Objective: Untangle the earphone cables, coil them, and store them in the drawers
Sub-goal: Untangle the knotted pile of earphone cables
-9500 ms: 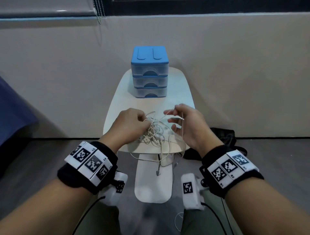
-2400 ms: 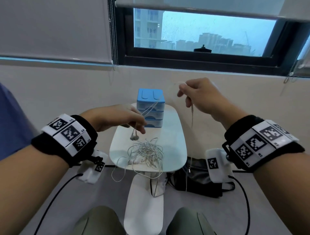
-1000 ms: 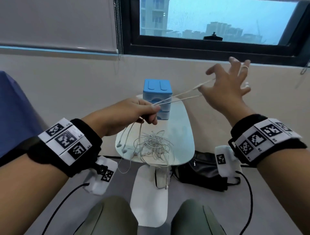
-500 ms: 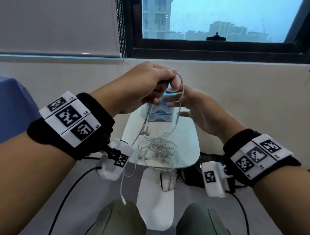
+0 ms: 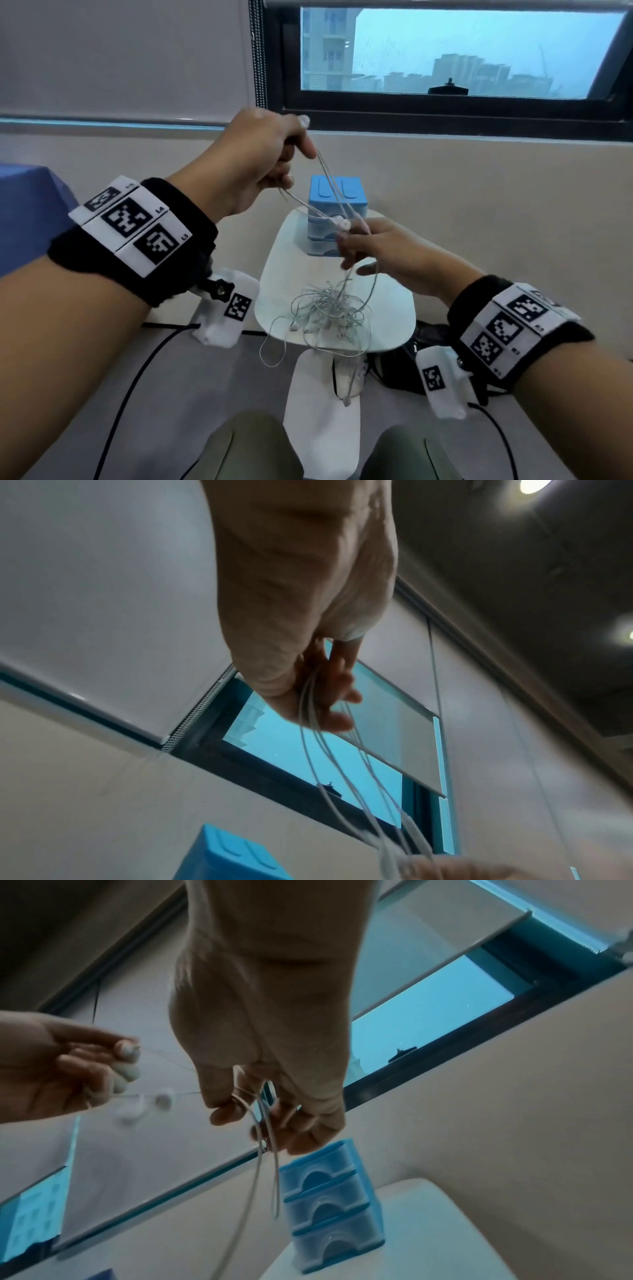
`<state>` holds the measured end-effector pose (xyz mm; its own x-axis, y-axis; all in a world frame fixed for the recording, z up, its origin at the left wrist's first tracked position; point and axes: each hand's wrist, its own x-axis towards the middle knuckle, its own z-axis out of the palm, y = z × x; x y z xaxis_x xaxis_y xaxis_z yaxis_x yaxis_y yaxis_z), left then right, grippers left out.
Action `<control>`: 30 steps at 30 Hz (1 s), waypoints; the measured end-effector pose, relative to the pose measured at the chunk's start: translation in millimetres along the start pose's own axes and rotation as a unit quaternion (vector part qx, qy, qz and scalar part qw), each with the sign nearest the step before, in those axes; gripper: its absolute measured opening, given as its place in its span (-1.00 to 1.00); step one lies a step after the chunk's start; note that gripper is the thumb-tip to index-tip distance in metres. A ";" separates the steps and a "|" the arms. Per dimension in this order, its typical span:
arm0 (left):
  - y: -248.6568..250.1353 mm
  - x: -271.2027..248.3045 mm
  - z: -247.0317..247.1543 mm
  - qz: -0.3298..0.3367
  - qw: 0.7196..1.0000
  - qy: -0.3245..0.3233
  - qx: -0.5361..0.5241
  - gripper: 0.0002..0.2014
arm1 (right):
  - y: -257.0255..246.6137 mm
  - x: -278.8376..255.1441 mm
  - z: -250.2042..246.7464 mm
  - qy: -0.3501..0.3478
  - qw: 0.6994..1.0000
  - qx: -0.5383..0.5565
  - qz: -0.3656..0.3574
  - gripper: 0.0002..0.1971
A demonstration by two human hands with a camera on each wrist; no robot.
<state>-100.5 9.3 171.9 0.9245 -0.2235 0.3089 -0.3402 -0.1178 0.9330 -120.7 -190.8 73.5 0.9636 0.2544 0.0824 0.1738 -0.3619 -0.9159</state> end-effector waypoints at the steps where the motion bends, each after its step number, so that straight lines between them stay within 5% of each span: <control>1: -4.5 3.5 -5.3 -0.010 1.000 -0.001 -0.006 -0.63 | 2.7 0.8 -9.8 0.029 0.999 -0.033 0.011 -0.85; 7: -44.9 25.3 -15.7 -0.058 0.994 -0.042 0.080 -0.69 | 2.9 18.6 -62.7 0.189 0.943 -0.263 0.076 -0.68; 11: -74.3 42.2 -4.0 -0.036 0.976 -0.075 0.201 -0.66 | 14.9 34.6 -80.4 0.194 0.914 -0.333 0.126 -0.68; 16: -96.7 69.3 17.1 -0.049 0.984 -0.127 0.113 -0.68 | 27.9 64.9 -96.9 0.230 0.910 -0.328 0.109 -0.69; 21: -105.1 92.1 22.7 -0.078 0.992 -0.074 -0.071 -0.74 | 40.3 98.8 -106.6 0.295 0.913 -0.278 0.048 -0.72; 23: -120.6 96.6 22.9 -0.120 0.984 -0.049 -0.123 -0.80 | 56.8 107.9 -100.8 0.246 0.930 -0.271 0.039 -0.72; 25: -146.3 98.6 23.5 -0.169 0.983 -0.035 -0.068 -0.85 | 76.9 112.1 -86.1 0.137 0.930 -0.332 0.081 -0.84; 26: -162.5 99.5 22.6 -0.182 0.983 -0.036 0.016 -0.88 | 88.4 111.4 -77.7 0.074 0.919 -0.373 0.109 -0.96; 27: -178.6 100.6 21.1 -0.182 0.974 -0.056 0.126 -0.89 | 100.8 110.2 -70.6 0.012 0.900 -0.412 0.141 -0.81; 30: -208.0 96.1 18.1 -0.160 0.886 -0.189 0.392 -0.86 | 130.7 103.3 -55.9 -0.078 0.868 -0.450 0.192 -0.51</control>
<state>56.0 -5.2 4.2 0.9218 -0.3478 -0.1714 -0.2229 -0.8370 0.4998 13.0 -261.9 -15.7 0.9584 0.0533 -0.2803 0.0023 -0.9838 -0.1791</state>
